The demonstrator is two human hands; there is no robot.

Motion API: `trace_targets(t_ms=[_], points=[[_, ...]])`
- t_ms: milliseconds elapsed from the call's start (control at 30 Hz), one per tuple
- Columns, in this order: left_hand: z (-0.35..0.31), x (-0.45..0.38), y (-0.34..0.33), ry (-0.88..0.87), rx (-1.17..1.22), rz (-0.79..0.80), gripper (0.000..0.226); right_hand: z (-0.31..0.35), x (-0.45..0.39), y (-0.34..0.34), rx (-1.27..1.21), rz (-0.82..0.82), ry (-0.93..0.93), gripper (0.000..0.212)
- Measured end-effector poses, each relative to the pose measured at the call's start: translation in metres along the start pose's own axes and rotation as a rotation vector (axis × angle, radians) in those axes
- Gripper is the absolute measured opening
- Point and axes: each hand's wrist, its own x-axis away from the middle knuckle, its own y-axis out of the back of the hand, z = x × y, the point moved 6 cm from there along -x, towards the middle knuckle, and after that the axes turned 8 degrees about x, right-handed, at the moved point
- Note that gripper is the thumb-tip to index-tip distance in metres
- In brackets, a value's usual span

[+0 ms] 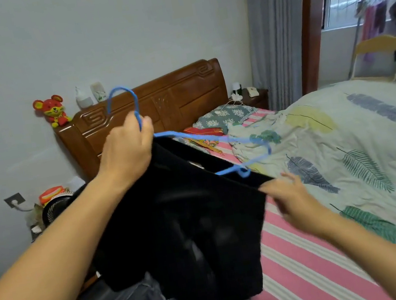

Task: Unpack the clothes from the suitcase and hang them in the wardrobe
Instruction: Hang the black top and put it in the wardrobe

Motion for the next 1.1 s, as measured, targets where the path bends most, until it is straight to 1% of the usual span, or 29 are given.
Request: trace_targets(t_ms=[33, 100, 133, 200, 267, 300, 333, 367, 400, 433, 467, 500, 567, 633, 700, 767, 833, 867, 900, 933, 967, 1000, 1067, 1100], points=[[0.002, 0.006, -0.002, -0.085, -0.027, 0.034, 0.031, -0.015, -0.003, 0.015, 0.079, -0.056, 0.039, 0.068], [0.000, 0.024, -0.011, -0.260, -0.133, 0.100, 0.037, -0.027, -0.017, 0.043, 0.234, -0.074, 0.127, 0.059], [0.001, 0.030, -0.017, -0.308, -0.182, 0.134, 0.039, -0.026, -0.024, 0.058, 0.276, -0.115, 0.165, 0.051], [0.001, 0.037, -0.026, -0.354, -0.278, 0.172, 0.040, -0.009, -0.035, 0.085, 0.267, -0.241, 0.244, 0.033], [-0.004, 0.038, -0.030, -0.372, -0.287, 0.160, 0.042, 0.019, -0.050, 0.097, 0.161, -0.322, 0.295, 0.021], [-0.010, 0.037, -0.029, -0.364, -0.244, 0.134, 0.044, 0.029, -0.060, 0.097, 0.082, -0.335, 0.263, 0.019], [-0.015, 0.035, -0.026, -0.317, -0.169, 0.114, 0.044, 0.032, -0.069, 0.093, -0.015, -0.300, 0.187, 0.023], [-0.017, 0.031, -0.022, -0.233, -0.072, 0.109, 0.043, 0.030, -0.078, 0.084, -0.104, -0.198, 0.086, 0.032], [-0.016, 0.029, -0.020, -0.134, 0.027, 0.117, 0.038, 0.024, -0.082, 0.069, -0.162, -0.059, -0.006, 0.034], [-0.014, 0.028, -0.017, -0.062, 0.090, 0.126, 0.034, 0.019, -0.082, 0.053, -0.167, 0.078, -0.086, 0.026], [-0.014, 0.029, -0.015, -0.034, 0.097, 0.126, 0.031, 0.019, -0.082, 0.042, -0.111, 0.168, -0.120, 0.016], [-0.017, 0.032, -0.012, -0.026, 0.080, 0.133, 0.031, 0.025, -0.083, 0.036, -0.039, 0.191, -0.101, 0.018], [-0.028, 0.039, -0.016, -0.048, 0.033, 0.168, 0.033, 0.049, -0.094, 0.027, 0.005, 0.179, -0.034, 0.028], [-0.038, 0.046, -0.022, -0.095, -0.034, 0.223, 0.032, 0.085, -0.108, 0.025, -0.051, 0.142, 0.068, 0.029], [-0.029, 0.054, -0.010, -0.098, -0.043, 0.231, 0.032, 0.101, -0.121, 0.023, -0.089, 0.115, 0.093, 0.028], [0.007, 0.066, 0.017, -0.066, -0.078, 0.231, 0.041, 0.096, -0.127, 0.026, -0.111, 0.080, 0.044, 0.026], [0.055, 0.090, 0.047, -0.026, -0.177, 0.261, 0.053, 0.091, -0.130, 0.025, -0.135, 0.077, -0.008, 0.024], [0.076, 0.102, 0.059, -0.002, -0.203, 0.264, 0.055, 0.097, -0.133, 0.021, -0.128, 0.080, 0.011, 0.026], [0.091, 0.113, 0.069, 0.015, -0.216, 0.255, 0.051, 0.108, -0.137, 0.016, -0.119, 0.095, 0.059, 0.027], [0.102, 0.121, 0.077, 0.033, -0.231, 0.239, 0.041, 0.124, -0.141, 0.007, -0.118, 0.123, 0.111, 0.027], [0.110, 0.128, 0.084, 0.045, -0.241, 0.202, 0.032, 0.140, -0.144, 0.001, -0.132, 0.136, 0.153, 0.028], [0.118, 0.134, 0.094, 0.067, -0.254, 0.161, 0.027, 0.152, -0.147, -0.005, -0.169, 0.136, 0.174, 0.028], [0.137, 0.148, 0.122, 0.146, -0.249, 0.055, 0.030, 0.161, -0.151, -0.017, -0.259, 0.162, 0.174, 0.029], [0.148, 0.156, 0.139, 0.174, -0.247, -0.011, 0.033, 0.161, -0.152, -0.026, -0.264, 0.194, 0.185, 0.033]])
